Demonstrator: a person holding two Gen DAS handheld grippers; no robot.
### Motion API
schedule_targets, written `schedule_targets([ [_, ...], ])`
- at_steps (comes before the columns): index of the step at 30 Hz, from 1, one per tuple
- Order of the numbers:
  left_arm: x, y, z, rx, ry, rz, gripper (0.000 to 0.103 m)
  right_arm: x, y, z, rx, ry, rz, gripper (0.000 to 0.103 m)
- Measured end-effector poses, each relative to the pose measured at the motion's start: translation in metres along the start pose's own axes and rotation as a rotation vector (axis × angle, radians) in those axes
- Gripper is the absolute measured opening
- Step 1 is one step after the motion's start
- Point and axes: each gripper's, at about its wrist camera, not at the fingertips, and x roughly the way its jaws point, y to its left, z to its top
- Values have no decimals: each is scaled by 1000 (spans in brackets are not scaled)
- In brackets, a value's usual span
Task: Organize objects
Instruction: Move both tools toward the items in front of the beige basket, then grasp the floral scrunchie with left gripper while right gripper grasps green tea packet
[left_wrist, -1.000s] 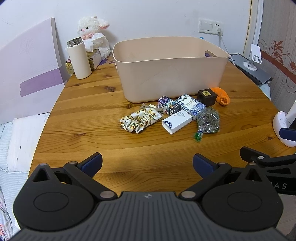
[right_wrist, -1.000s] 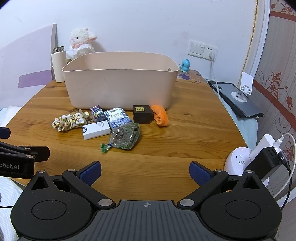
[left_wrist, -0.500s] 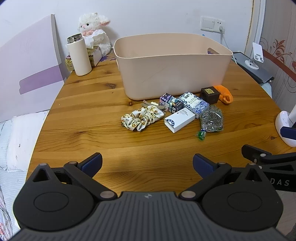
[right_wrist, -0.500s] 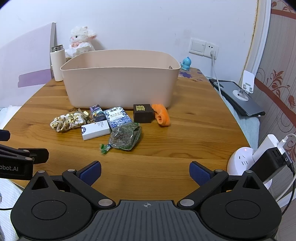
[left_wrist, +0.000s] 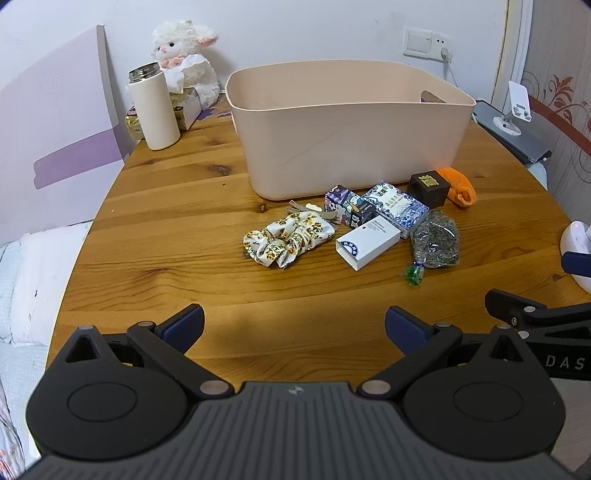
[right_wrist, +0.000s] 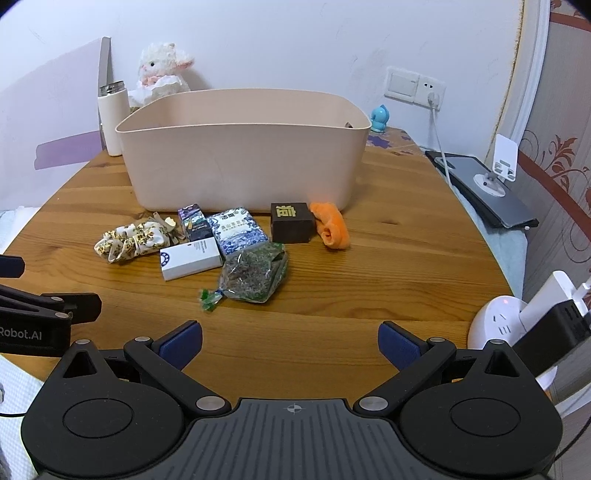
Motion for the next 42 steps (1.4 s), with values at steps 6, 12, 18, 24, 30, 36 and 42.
schedule_targets([
  [6, 10, 6, 5, -13, 7, 1, 103, 9, 2, 5, 5, -5, 24, 103],
  [12, 26, 12, 14, -4, 8, 18, 103, 28, 3, 9, 23, 8, 34, 103],
  [18, 44, 19, 27, 15, -12, 42, 103, 42, 4, 14, 11, 2, 31, 103],
  [24, 70, 27, 41, 25, -4, 37, 103, 58, 4, 22, 9, -4, 44, 103],
  [30, 95, 36, 49, 29, -8, 45, 103, 76, 7, 28, 2, 2, 62, 98],
  [36, 118, 41, 53, 36, 11, -20, 103, 94, 8, 32, 11, 22, 85, 85],
  [42, 124, 42, 54, 29, 2, -103, 82, 99, 11, 33, -3, 11, 87, 60],
])
